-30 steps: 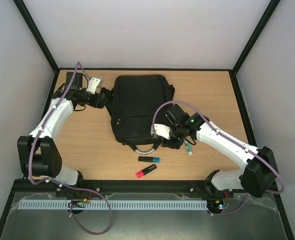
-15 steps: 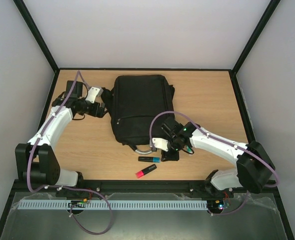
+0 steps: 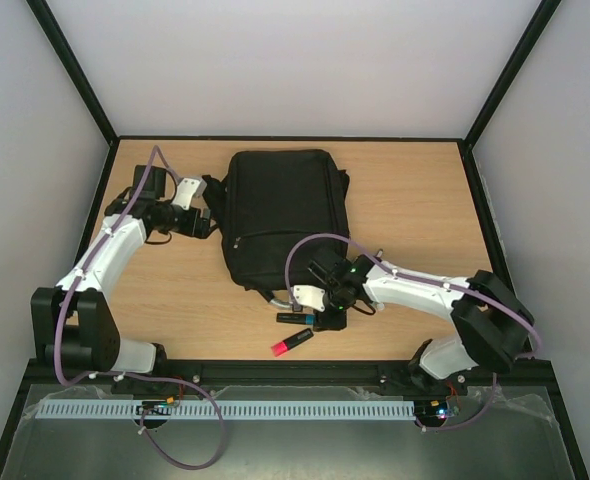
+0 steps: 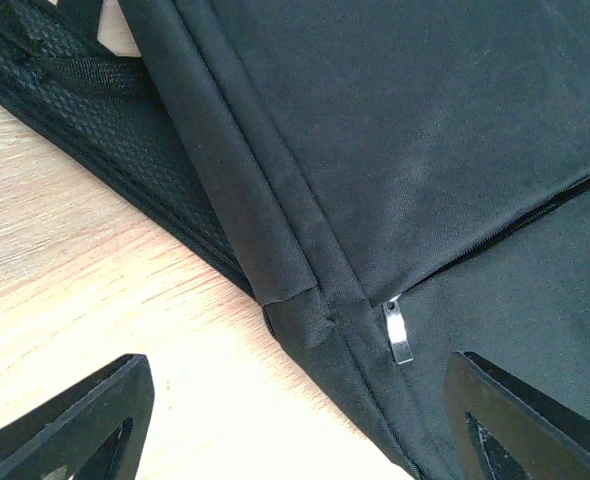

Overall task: Pack the student bag
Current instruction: Pick up the stationery from the center of the board.

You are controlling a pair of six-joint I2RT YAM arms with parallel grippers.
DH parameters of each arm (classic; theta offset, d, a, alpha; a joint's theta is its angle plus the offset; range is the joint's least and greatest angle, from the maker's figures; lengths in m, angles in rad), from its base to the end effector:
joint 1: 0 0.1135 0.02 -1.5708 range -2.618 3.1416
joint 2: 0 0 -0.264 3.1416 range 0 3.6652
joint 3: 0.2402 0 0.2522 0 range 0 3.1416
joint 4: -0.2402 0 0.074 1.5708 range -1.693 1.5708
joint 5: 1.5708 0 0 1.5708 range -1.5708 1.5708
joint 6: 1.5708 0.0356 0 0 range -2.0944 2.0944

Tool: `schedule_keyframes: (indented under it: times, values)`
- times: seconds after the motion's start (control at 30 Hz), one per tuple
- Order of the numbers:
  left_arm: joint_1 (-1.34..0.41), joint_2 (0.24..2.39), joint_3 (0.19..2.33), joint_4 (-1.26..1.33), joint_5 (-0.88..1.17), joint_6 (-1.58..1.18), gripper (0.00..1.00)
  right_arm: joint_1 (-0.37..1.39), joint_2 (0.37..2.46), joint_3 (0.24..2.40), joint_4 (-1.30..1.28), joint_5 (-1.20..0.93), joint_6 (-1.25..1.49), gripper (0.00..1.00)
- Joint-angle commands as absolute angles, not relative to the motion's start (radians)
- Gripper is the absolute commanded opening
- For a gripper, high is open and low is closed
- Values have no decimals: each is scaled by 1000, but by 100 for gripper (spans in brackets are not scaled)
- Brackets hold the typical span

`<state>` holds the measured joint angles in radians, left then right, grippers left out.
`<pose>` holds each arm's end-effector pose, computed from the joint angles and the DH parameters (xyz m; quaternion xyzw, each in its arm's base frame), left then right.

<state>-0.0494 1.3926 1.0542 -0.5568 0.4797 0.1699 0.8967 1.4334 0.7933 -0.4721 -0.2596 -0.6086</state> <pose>0.2891 -0.0307 0.2662 0.1786 0.9024 -0.2043 0.3348 0.1577 0.2121 0.1796 -0.6816 0.6847 0.1571 0.2050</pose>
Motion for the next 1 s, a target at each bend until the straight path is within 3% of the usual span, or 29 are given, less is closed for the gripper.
schedule_keyframes:
  times: [0.0, 0.1, 0.27, 0.43, 0.67, 0.97]
  values:
    - [-45, 1374, 1031, -547, 501, 153, 82, 911, 1489, 785, -422, -222, -577, 44]
    - [-45, 1356, 1015, -549, 496, 154, 82, 913, 1528, 785, -400, -205, -580, 38]
    - [-38, 1328, 984, -552, 497, 153, 82, 914, 1583, 802, -380, -171, -581, 37]
    - [-34, 1317, 975, -547, 503, 147, 82, 916, 1626, 813, -382, -158, -586, 42]
    - [-31, 1314, 990, -548, 504, 148, 82, 915, 1594, 854, -481, -149, -631, 24]
    - [-57, 1362, 1051, -559, 529, 199, 79, 841, 1365, 924, -692, -186, -711, 17]
